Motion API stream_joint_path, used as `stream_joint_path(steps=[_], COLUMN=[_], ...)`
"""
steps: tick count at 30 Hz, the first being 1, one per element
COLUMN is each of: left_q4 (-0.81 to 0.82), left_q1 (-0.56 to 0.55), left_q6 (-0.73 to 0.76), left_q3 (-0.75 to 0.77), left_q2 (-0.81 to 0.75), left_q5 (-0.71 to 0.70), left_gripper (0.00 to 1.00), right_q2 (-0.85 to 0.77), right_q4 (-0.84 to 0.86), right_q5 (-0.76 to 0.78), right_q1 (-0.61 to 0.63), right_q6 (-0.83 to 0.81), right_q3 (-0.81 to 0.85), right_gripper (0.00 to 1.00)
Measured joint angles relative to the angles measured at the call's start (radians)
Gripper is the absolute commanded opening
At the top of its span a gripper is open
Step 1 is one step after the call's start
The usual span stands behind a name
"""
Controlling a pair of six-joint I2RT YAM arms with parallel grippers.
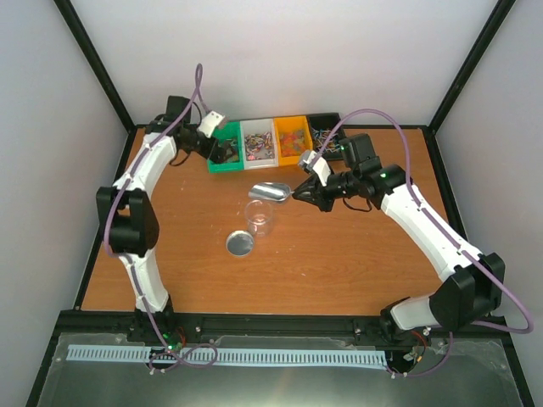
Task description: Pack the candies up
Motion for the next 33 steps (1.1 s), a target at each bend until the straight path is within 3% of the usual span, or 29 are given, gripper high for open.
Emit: stream_joint_path(steps=[7,13,22,33], left_q4=[0.002,0.003,0.01,0.063], left_q1=[0.051,0.053,0.053,0.039], left_q6=[-0.029,-0.028,-0.002,0.085], left_q3=[0.385,0.546,0.528,0.283], left_q2=[0.304,0.486,0.564,0.452], left_q5=[-0.265,-0.445,-0.62,-0.628], left_gripper=[0.96,0.97,0.98,0.98], right_q2=[-0.008,-0.012,-0.012,-0.014], right_q4=[0.029,0.035,0.037,0.037], right_q5=[0.035,0.041,0.043,0.046], right_q1=[-0.004,-0.005,-0.005,-0.006], right_q6=[0.011,0.016,0.018,0.018], right_q3=[-0.019,-0.031,-0.031,-0.031], right_gripper=[0.03,0.03,0.03,0.03])
